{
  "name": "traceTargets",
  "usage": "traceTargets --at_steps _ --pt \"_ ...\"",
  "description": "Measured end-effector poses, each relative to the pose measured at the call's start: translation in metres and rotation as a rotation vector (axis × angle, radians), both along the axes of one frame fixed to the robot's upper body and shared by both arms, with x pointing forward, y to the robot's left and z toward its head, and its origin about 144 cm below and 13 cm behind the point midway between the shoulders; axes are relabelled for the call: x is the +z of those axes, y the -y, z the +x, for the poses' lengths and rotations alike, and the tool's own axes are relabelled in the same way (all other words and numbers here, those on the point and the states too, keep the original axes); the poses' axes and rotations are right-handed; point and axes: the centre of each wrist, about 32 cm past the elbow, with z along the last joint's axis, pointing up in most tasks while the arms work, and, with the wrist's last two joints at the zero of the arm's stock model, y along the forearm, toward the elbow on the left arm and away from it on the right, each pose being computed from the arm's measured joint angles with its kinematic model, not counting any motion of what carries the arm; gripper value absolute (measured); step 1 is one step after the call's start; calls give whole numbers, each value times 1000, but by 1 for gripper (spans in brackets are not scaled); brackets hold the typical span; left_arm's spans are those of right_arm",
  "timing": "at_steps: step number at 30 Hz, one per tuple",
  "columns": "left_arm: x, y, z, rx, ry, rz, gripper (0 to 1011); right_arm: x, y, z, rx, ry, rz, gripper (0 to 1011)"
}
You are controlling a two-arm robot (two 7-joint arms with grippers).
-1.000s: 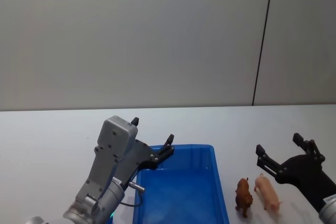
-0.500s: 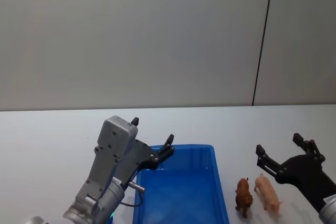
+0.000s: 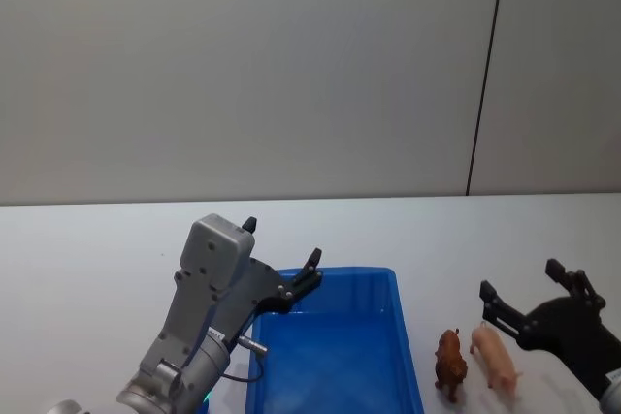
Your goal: Pick up the two dolls from the table and place them into the box.
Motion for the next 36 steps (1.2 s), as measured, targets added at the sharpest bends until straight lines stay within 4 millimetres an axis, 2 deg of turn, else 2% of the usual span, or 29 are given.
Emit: traceTargets --at_steps 17,36 --pt "0 0 0 0 0 0 1001 -18 21 0 29 -151 -62 1001" --pt "0 0 0 0 0 0 1000 -36 19 5 66 -249 -89 1001"
